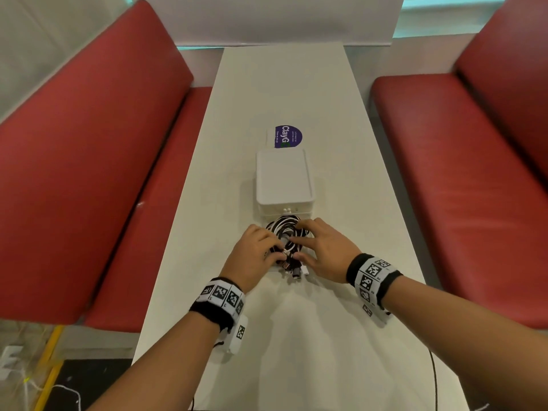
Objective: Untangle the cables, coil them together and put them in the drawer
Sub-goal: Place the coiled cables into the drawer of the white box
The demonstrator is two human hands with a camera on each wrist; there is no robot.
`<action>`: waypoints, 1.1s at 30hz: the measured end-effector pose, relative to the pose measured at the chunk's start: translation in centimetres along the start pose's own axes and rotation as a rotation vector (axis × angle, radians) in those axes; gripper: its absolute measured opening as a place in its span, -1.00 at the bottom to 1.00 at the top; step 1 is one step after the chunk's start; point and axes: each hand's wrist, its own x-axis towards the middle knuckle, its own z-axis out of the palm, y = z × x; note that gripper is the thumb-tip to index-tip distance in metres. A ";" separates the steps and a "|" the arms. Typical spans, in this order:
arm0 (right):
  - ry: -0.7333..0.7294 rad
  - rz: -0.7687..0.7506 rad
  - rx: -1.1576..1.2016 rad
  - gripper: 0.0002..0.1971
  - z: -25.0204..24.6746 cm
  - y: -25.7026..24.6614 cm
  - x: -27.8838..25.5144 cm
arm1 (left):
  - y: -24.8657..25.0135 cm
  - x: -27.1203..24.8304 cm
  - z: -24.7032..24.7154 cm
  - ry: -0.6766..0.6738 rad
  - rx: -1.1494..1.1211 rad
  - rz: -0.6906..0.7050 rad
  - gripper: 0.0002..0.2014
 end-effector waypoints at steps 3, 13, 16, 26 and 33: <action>0.018 0.041 0.048 -0.53 0.1 0.1 0.6 | 0.5 1.1 -0.2 -0.092 0.007 -0.059 -0.86; 0.178 0.134 0.234 -0.80 1.0 0.1 0.8 | -1.4 -0.7 -2.2 -0.291 0.032 0.119 -0.56; 0.149 0.121 0.209 -0.84 0.9 0.1 0.7 | -0.2 -0.8 -1.4 -0.243 0.092 0.135 -0.52; -0.076 -0.071 0.087 -0.81 -1.5 1.4 -0.1 | 0.8 -0.4 -0.6 -0.080 -0.046 -0.107 -0.83; -0.044 -0.189 -0.109 -0.62 -2.2 0.6 0.1 | 0.2 -0.2 -1.1 -0.231 0.029 -0.069 -0.77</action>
